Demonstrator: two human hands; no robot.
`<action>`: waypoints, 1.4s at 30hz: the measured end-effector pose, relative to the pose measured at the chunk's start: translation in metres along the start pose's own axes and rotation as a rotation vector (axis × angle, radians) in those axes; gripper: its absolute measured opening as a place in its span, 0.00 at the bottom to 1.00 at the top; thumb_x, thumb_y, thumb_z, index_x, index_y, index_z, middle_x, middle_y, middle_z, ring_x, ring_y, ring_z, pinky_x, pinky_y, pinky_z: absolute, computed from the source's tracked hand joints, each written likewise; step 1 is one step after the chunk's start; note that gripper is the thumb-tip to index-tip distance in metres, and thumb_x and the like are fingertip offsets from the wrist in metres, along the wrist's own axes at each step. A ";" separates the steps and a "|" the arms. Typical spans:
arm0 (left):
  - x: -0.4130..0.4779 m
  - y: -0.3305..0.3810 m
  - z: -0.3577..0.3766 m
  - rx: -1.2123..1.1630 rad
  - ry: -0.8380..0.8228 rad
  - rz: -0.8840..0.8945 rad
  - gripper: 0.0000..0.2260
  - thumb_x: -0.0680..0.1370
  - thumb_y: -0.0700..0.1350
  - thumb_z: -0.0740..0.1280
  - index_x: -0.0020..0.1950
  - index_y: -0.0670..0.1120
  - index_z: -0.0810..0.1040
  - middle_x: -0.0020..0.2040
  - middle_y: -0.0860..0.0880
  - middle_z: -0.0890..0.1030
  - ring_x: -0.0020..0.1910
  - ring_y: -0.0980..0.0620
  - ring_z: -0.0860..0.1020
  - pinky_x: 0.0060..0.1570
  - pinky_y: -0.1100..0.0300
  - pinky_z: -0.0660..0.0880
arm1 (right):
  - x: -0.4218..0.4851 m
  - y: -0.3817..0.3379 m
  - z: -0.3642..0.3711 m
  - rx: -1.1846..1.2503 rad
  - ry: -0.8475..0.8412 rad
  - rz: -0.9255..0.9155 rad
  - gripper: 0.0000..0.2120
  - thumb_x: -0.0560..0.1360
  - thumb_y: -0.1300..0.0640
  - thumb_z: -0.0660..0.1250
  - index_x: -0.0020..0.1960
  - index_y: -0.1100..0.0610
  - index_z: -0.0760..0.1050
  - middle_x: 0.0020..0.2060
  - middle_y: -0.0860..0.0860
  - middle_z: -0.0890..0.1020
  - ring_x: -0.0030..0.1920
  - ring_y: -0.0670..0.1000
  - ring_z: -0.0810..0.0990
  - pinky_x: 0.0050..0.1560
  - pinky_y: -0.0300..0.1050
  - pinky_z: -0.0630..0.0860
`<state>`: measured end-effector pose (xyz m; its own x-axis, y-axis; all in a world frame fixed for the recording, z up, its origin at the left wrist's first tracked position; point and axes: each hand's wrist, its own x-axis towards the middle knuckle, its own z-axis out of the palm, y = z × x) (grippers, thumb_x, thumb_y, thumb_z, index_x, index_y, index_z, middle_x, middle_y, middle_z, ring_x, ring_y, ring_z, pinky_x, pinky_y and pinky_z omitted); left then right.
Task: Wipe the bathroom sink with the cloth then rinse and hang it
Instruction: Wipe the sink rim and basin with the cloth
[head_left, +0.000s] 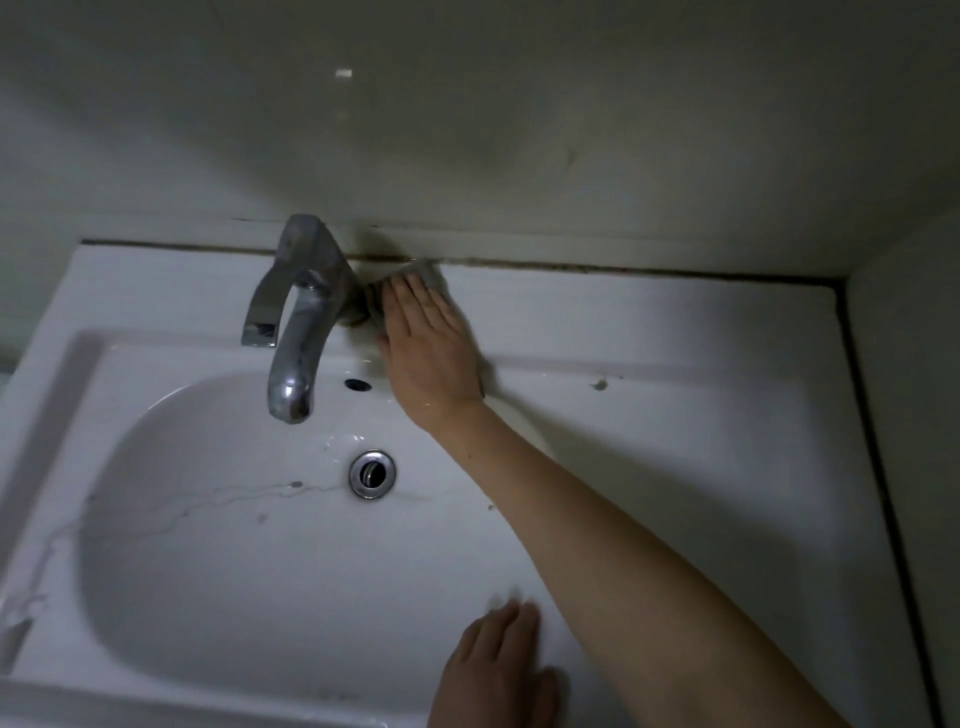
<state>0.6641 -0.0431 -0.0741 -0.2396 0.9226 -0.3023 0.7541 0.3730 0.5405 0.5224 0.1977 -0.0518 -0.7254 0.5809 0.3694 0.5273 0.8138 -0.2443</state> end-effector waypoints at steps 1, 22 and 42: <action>-0.001 0.000 0.000 -0.007 0.008 0.004 0.26 0.62 0.61 0.64 0.54 0.51 0.85 0.50 0.51 0.86 0.44 0.53 0.85 0.39 0.65 0.80 | -0.001 0.004 -0.001 -0.029 -0.008 -0.036 0.23 0.78 0.53 0.59 0.68 0.65 0.70 0.67 0.60 0.75 0.69 0.57 0.71 0.74 0.49 0.58; -0.013 0.011 -0.018 0.020 0.028 -0.056 0.24 0.69 0.62 0.63 0.60 0.53 0.82 0.57 0.55 0.83 0.53 0.57 0.82 0.53 0.71 0.69 | -0.140 0.247 -0.139 -0.193 0.018 0.420 0.23 0.79 0.57 0.52 0.70 0.67 0.67 0.69 0.63 0.71 0.70 0.60 0.69 0.72 0.50 0.61; -0.011 0.014 -0.021 -0.057 0.006 -0.110 0.32 0.68 0.67 0.57 0.66 0.53 0.78 0.66 0.55 0.78 0.64 0.54 0.76 0.61 0.63 0.68 | -0.151 0.123 -0.133 0.509 -0.012 0.481 0.16 0.80 0.58 0.56 0.65 0.61 0.73 0.61 0.57 0.79 0.61 0.54 0.76 0.66 0.39 0.65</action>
<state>0.6645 -0.0457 -0.0467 -0.3234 0.8762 -0.3574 0.6868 0.4772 0.5483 0.7560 0.2074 -0.0181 -0.4698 0.8765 0.1050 0.5205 0.3711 -0.7690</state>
